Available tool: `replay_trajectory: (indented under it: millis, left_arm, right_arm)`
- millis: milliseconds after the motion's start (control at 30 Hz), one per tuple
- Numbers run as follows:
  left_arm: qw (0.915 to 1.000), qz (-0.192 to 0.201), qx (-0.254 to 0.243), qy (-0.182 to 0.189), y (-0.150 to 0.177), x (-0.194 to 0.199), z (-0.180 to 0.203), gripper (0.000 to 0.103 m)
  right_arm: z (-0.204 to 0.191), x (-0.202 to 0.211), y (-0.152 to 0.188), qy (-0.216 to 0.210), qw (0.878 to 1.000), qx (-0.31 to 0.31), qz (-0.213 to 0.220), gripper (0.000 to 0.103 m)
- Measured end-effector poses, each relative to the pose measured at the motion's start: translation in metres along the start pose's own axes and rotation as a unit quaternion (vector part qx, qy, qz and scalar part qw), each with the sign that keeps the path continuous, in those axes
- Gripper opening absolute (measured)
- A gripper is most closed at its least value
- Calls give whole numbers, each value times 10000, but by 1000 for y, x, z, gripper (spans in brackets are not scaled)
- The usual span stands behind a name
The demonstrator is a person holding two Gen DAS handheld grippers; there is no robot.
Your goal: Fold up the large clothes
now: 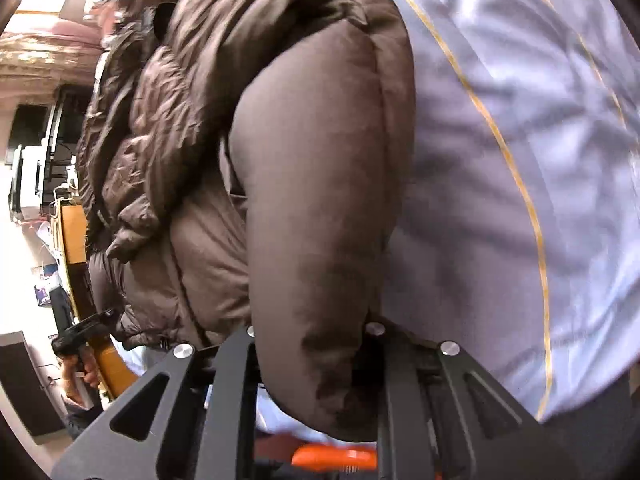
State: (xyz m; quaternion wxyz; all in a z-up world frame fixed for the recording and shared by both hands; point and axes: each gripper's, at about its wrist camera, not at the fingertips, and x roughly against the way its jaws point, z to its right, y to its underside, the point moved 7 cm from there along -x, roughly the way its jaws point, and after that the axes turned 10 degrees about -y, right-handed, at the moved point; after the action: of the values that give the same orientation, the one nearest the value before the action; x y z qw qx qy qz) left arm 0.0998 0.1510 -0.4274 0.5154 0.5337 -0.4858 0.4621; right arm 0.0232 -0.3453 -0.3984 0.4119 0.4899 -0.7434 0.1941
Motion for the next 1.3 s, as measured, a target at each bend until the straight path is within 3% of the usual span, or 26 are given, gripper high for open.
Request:
replay_trajectory:
  millis: [33,67,100,133,167,233,267,333,400,467,533,600,667,767,800,867,900,933,967,1033,1100,1133,1200,1300]
  left_arm:
    - [9999,-65,45,-99,2,-5,-6,24]
    - [9998,-66,109,-139,0,-7,-10,34]
    - [9994,-65,293,-185,-4,-3,-18,41]
    - [9984,-13,500,-253,-8,5,-27,54]
    - [9965,123,741,-353,-13,16,-38,65]
    - [9859,840,1297,-644,-26,56,-65,70]
    - [9783,1195,1475,-827,-32,73,-73,70]
    - [9602,2111,1532,-1001,-49,115,-71,67]
    - [9551,2662,1102,-694,-65,140,-39,56]
    - [9576,2818,551,-249,-81,148,15,34]
    - [9562,2925,55,-47,-97,148,56,18]
    - [9495,3104,-444,-72,-101,140,117,16]
    - [9517,2975,-690,-320,-113,116,152,16]
    - [9782,1958,-547,-430,-136,55,171,16]
    - [9854,1593,-419,-429,-142,34,170,16]
    - [9878,1483,-335,-330,-145,35,167,15]
    - [9874,1514,-356,-302,-146,49,168,16]
    - [9860,1625,-281,-236,-143,65,166,26]
    - [9844,1755,-129,-40,-137,89,163,57]
    - [9819,1836,47,465,-124,115,162,81]
    - [9788,1846,122,880,-114,133,163,81]
    - [9777,1903,145,876,-113,136,163,81]
    - [9787,1965,140,585,-112,132,161,81]
    - [9840,1728,104,411,-104,108,153,80]
  right_arm:
    - [8,-8,3,159,9997,-89,-137,24]
    - [15,-18,4,426,9988,-60,-252,43]
    - [19,-25,3,662,9972,-1,-348,53]
    - [23,-27,-1,900,9954,-14,-322,66]
    - [22,-21,-8,996,9949,-69,-165,71]
    - [19,9,-27,1201,9913,-177,503,73]
    - [15,36,-38,1467,9823,-191,1147,73]
    - [-15,77,-59,1630,9609,182,2233,73]
    - [-63,84,-72,1349,9522,892,2591,71]
    - [-106,76,-82,1142,9438,1669,2615,65]
    - [-132,55,-87,1238,9334,2221,2534,58]
    - [-138,18,-96,1364,9326,2451,2270,54]
    - [-139,-30,-103,1513,9395,2360,1966,53]
    - [-116,-86,-117,1921,9476,2092,1460,54]
    - [-116,-87,-119,1956,9467,2119,1435,54]
    - [-129,-71,-123,1886,9515,2047,1312,55]
    - [-141,-55,-128,1643,9553,1966,1475,58]
    - [-157,-33,-136,1319,9566,1889,1784,74]
    - [-173,-13,-148,1099,9539,1866,2078,92]
    - [-208,13,-179,865,9425,1947,2573,102]
    - [-254,27,-231,876,9258,2258,2901,102]
    - [-284,28,-267,970,9147,2475,3044,102]
    - [-324,21,-325,1298,9009,2616,3211,102]
    - [-370,-22,-401,2090,8918,2780,2895,102]
